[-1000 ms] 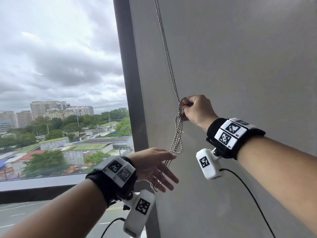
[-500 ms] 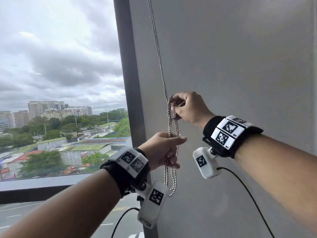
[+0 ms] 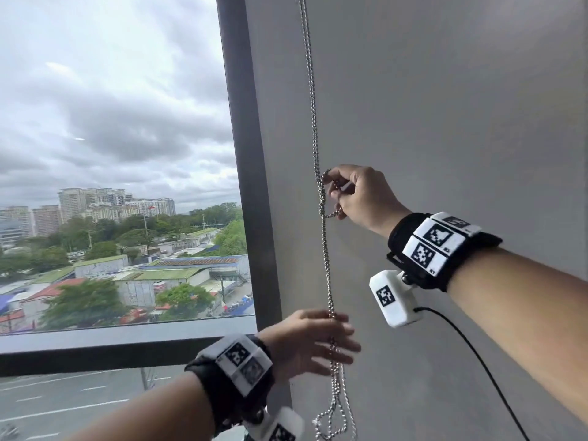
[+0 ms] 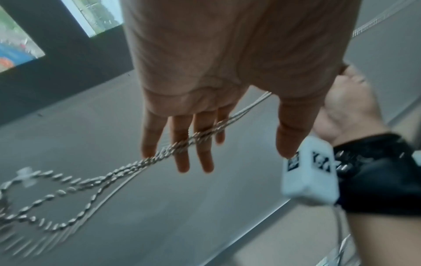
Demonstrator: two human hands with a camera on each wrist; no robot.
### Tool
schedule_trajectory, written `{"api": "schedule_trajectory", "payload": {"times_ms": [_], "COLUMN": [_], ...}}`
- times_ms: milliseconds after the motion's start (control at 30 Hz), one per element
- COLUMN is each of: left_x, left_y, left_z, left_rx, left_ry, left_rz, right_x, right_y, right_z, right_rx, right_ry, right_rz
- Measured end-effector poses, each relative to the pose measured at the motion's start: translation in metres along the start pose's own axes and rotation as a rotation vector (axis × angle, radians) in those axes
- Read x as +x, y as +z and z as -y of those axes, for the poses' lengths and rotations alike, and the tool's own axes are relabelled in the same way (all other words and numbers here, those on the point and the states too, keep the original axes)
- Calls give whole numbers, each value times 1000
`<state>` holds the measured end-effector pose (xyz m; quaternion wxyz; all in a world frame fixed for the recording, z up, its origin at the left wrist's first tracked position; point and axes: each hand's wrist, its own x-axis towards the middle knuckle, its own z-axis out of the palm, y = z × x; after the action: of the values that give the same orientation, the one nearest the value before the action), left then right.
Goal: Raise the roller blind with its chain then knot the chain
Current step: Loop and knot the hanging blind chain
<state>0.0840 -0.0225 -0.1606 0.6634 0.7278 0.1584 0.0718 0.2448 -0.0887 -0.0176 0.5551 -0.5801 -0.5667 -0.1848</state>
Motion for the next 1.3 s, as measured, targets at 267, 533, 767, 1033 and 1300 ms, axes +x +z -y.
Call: {"api": "schedule_trajectory", "payload": {"times_ms": [267,533,767,1033,1300], "left_x": [15,19,17,19,19], "left_y": [-2,-3,3,1,3], "left_z": [-91,-104,-88,-75,-80], "left_rx": [-468,-317,-189,-194,-126], "left_ry": [539,658,675,625,708], "left_rz": [-352,-553,-595,-498,-587], "right_x": [-7,6,6,-9,-18], "right_y": [8,0,-5,-5,5], "right_z": [11,19,27,28,30], "right_rx": [26,0,212,340,353], "right_ry": [-59,-74,100,183,288], "right_rz": [71,63,202,308,554]}}
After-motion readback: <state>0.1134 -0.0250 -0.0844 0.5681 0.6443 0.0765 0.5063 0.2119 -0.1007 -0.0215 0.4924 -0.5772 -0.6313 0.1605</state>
